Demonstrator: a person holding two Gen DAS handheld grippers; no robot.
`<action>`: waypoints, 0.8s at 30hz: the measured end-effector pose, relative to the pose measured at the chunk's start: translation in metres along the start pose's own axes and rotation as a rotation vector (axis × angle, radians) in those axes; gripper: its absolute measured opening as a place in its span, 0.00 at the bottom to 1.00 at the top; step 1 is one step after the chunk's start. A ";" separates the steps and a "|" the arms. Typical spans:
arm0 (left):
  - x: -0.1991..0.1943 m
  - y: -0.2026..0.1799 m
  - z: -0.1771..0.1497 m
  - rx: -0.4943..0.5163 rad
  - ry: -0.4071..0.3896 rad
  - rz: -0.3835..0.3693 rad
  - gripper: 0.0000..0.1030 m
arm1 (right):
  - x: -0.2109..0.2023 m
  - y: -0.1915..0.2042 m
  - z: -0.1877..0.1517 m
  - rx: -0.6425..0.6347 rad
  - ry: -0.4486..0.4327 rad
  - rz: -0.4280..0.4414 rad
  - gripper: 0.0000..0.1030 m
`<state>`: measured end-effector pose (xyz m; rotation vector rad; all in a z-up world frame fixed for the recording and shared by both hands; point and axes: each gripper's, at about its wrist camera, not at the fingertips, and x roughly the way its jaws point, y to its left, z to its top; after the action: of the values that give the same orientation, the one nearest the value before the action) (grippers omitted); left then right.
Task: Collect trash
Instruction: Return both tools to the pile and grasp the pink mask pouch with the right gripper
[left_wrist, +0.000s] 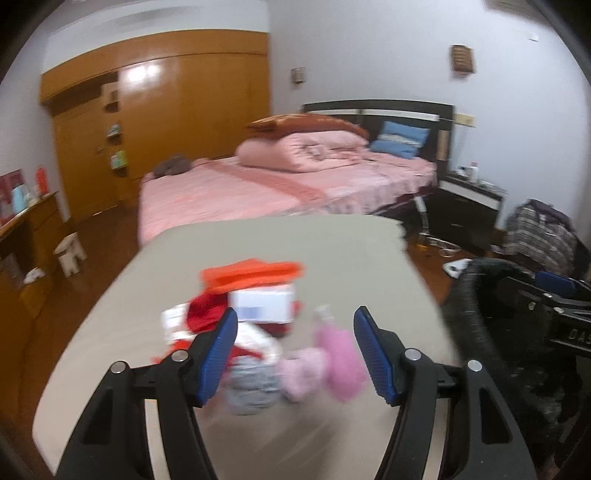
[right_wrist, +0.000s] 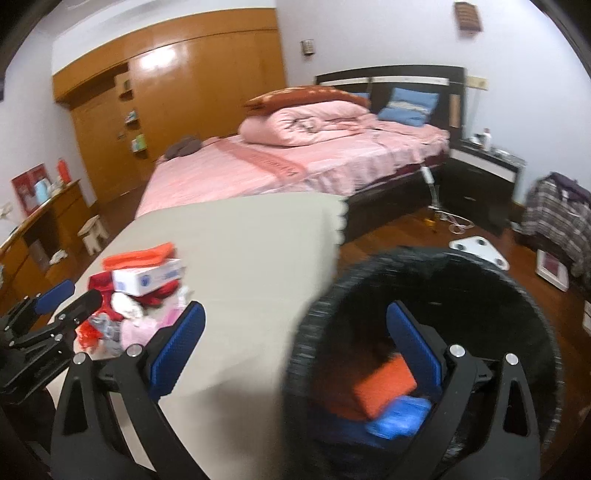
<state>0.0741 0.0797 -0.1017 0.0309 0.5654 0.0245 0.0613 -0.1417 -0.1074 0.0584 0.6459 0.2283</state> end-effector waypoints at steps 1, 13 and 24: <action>0.002 0.009 -0.002 -0.005 0.002 0.020 0.62 | 0.005 0.008 0.001 -0.008 0.004 0.012 0.93; 0.014 0.072 -0.029 -0.047 0.040 0.118 0.62 | 0.072 0.082 -0.020 -0.110 0.110 0.067 0.83; 0.016 0.080 -0.041 -0.072 0.051 0.114 0.62 | 0.101 0.102 -0.040 -0.132 0.243 0.146 0.50</action>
<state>0.0650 0.1616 -0.1418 -0.0081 0.6127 0.1568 0.0958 -0.0204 -0.1867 -0.0505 0.8675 0.4225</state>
